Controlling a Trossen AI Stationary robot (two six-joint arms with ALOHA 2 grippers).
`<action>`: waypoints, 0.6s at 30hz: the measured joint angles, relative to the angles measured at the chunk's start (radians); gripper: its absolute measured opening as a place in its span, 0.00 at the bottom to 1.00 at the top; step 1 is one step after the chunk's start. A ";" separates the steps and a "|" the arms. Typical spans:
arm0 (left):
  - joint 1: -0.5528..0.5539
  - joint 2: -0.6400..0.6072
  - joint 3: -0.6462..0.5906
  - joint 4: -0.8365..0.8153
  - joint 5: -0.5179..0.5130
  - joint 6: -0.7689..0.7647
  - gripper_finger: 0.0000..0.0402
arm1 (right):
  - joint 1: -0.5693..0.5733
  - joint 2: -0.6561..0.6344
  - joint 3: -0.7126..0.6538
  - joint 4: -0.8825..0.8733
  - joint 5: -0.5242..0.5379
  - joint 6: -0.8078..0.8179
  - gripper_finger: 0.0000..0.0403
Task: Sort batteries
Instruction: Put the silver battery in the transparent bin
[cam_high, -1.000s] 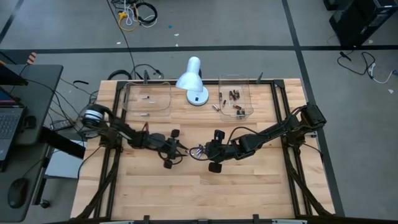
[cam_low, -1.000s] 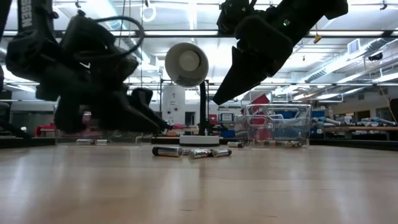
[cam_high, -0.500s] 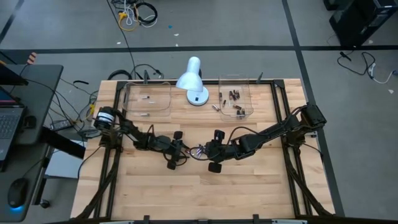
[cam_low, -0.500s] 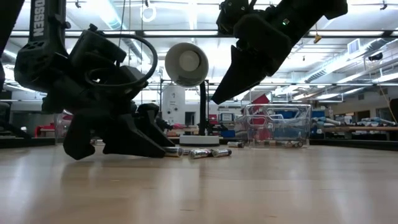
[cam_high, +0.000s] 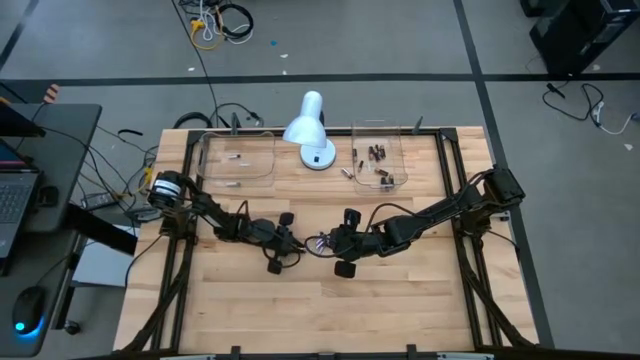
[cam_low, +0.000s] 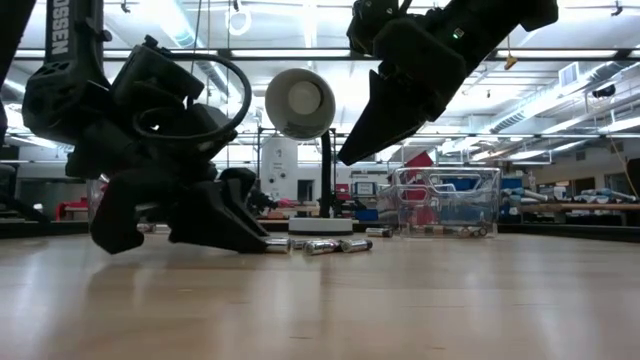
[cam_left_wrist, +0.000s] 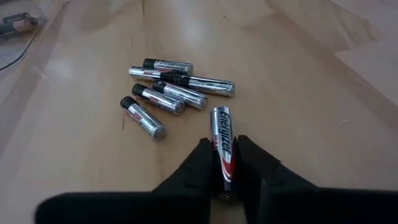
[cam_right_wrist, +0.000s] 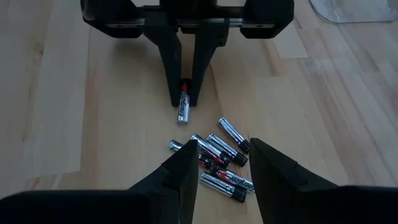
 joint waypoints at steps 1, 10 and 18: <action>0.000 0.000 -0.001 0.000 0.000 -0.006 0.09 | 0.000 0.000 0.000 0.000 0.000 0.000 0.32; -0.018 -0.062 -0.005 -0.030 0.044 -0.124 0.09 | 0.000 0.000 0.000 0.000 0.000 -0.012 0.32; -0.067 -0.337 -0.009 -0.276 0.036 -0.177 0.08 | 0.000 0.000 0.000 -0.001 0.000 -0.026 0.32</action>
